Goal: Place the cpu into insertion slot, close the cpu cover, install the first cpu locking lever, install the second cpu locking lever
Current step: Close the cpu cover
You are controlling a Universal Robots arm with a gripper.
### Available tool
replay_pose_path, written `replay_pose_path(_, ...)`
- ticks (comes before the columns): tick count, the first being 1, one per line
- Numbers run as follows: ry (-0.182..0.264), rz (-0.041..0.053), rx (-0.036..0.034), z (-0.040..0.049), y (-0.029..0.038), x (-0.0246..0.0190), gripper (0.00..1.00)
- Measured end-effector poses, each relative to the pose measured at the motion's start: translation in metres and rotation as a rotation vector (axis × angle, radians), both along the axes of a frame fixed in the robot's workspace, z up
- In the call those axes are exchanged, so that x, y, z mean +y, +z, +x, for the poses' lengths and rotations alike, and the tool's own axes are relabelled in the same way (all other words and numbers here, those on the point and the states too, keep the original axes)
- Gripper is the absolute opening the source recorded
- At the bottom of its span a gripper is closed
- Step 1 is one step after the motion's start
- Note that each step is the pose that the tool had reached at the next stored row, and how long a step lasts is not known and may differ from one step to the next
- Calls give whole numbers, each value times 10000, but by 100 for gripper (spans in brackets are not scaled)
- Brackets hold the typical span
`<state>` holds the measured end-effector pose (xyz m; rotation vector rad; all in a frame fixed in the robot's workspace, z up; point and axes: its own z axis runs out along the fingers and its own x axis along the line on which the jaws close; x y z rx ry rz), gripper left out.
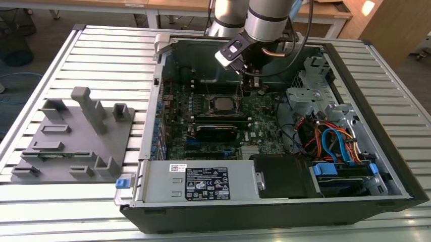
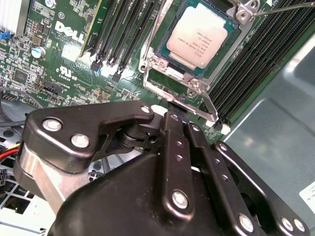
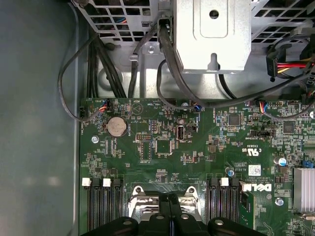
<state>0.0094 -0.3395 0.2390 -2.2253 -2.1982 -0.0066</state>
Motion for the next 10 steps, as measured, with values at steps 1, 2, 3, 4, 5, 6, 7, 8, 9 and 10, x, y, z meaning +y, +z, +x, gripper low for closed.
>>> replay_pose_path(1,0,0,0,-3,0,0,10)
replay_pose_path(2,0,0,0,-6,0,0,10)
replay_pose_path(3,1,0,0,-7,0,0,10)
replay_pose_path(4,1,0,0,-7,0,0,10)
replay_pose_path(5,0,0,0,-9,0,0,10)
replay_pose_path(6,0,0,0,-10,0,0,10)
replay_pose_path(7,1,0,0,-10,0,0,10)
replay_pose_path(8,1,0,0,-10,0,0,10)
replay_pose_path(9,0,0,4,-18,-5,0,10)
replay_pose_path(10,0,0,4,-20,-6,0,10)
